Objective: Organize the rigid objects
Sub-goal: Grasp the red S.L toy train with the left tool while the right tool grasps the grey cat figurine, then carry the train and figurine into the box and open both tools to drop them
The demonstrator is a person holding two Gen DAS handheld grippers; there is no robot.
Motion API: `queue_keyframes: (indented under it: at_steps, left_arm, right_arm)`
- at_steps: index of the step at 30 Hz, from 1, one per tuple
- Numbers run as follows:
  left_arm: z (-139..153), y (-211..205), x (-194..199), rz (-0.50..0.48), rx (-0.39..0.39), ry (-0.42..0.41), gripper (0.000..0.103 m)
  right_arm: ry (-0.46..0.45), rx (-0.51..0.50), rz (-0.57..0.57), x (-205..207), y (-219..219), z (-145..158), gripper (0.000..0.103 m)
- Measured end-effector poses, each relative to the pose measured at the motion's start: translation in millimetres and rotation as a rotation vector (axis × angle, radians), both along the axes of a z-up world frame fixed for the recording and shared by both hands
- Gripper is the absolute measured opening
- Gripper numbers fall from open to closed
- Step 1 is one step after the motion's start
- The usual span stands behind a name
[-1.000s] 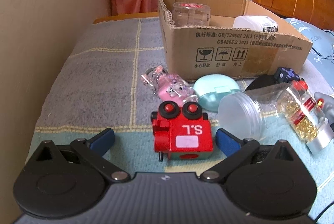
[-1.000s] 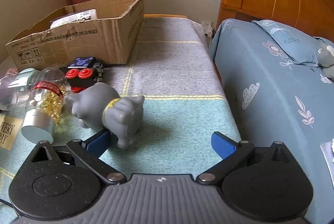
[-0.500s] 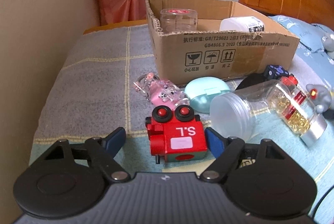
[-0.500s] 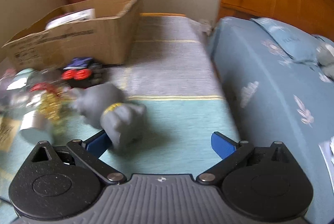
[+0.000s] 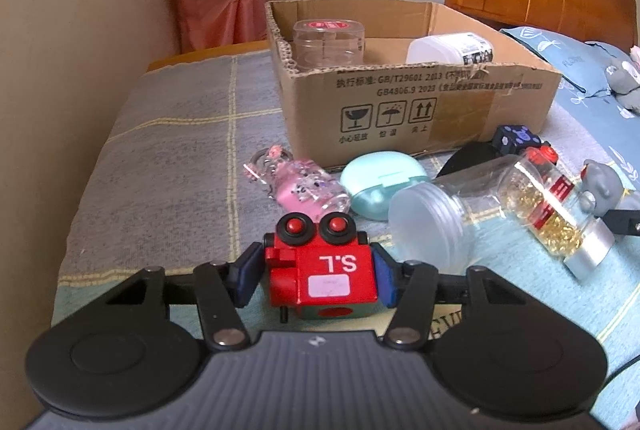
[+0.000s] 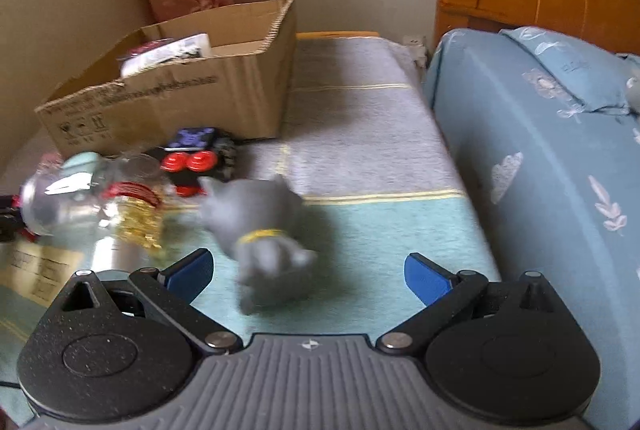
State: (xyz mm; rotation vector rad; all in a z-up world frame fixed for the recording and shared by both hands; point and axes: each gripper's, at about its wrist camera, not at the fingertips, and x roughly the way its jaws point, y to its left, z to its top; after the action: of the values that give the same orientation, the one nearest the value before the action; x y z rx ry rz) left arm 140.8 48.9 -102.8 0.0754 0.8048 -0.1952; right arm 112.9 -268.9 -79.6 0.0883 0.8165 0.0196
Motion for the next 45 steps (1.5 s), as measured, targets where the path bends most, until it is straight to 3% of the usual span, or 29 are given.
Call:
queue_keyframes:
  at_steps: [6,13,21,29,36,45]
  left_arm:
    - [0.3,5.0,0.0,-0.001,0.004,0.006,0.055]
    - [0.7,3.9,0.8,-0.007,0.015,0.007,0.055]
    - [1.9,4.7,2.0,-0.012,0.017,0.017,0.055]
    - [2.2,4.9,6.0,-0.026,0.015,0.030,0.055]
    - [10.4,5.2,5.6,-0.063,0.016,0.044,0.055]
    - [36.5,3.1,-3.8,-0.121,0.049,0.020,0.053]
  right_arm:
    - [0.023,-0.065,-0.021,-0.7,-3.0,-1.6,0.103]
    - [0.031,-0.105,-0.139,-6.0,-32.4,0.6,0.103]
    - [0.027,0.018,-0.030,-2.9,-8.3,4.9,0.098]
    - [0.034,0.047,-0.082,19.6,-0.8,5.2,0.085]
    - [0.034,0.014,-0.039,21.3,-0.6,7.6,0.083]
    - [-0.009,-0.033,0.070,18.3,-0.5,32.7,0.083]
